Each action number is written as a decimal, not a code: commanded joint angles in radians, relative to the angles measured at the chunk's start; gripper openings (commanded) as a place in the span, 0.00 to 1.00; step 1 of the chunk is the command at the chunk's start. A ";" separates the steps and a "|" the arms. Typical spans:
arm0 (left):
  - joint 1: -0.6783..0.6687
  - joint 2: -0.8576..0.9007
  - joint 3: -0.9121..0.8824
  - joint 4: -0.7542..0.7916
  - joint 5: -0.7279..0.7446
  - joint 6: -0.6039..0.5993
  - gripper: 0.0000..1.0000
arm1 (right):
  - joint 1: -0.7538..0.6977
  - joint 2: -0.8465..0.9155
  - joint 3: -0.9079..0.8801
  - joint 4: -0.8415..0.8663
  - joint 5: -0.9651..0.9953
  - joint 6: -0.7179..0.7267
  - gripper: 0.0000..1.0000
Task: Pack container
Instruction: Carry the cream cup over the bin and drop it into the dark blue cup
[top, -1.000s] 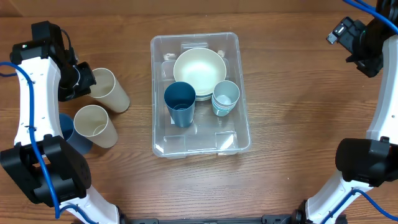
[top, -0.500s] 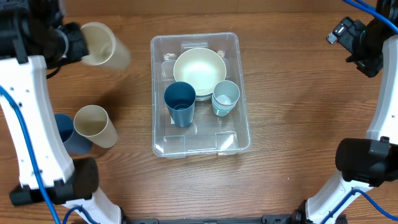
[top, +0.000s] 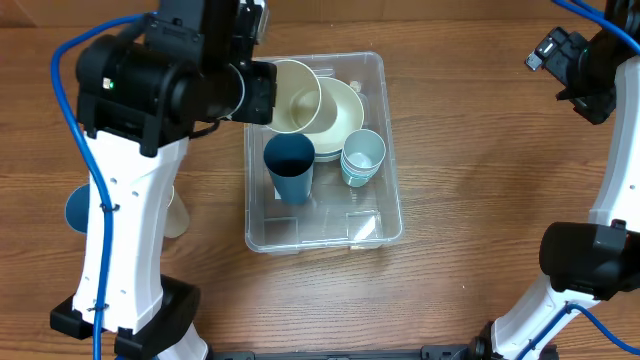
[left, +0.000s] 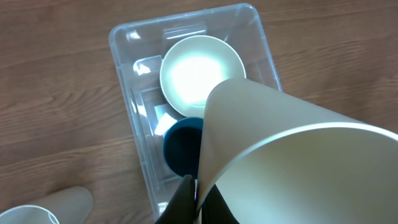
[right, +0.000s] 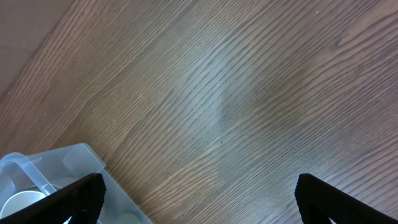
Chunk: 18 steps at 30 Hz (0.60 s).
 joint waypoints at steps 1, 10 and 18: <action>-0.008 -0.011 -0.063 0.002 -0.030 -0.045 0.04 | -0.002 -0.021 0.019 0.002 -0.002 0.008 1.00; -0.008 -0.012 -0.082 0.002 -0.056 -0.050 0.04 | -0.002 -0.021 0.019 0.002 -0.002 0.008 1.00; -0.009 -0.020 -0.102 0.002 -0.075 -0.058 0.04 | -0.002 -0.021 0.020 0.002 -0.002 0.008 1.00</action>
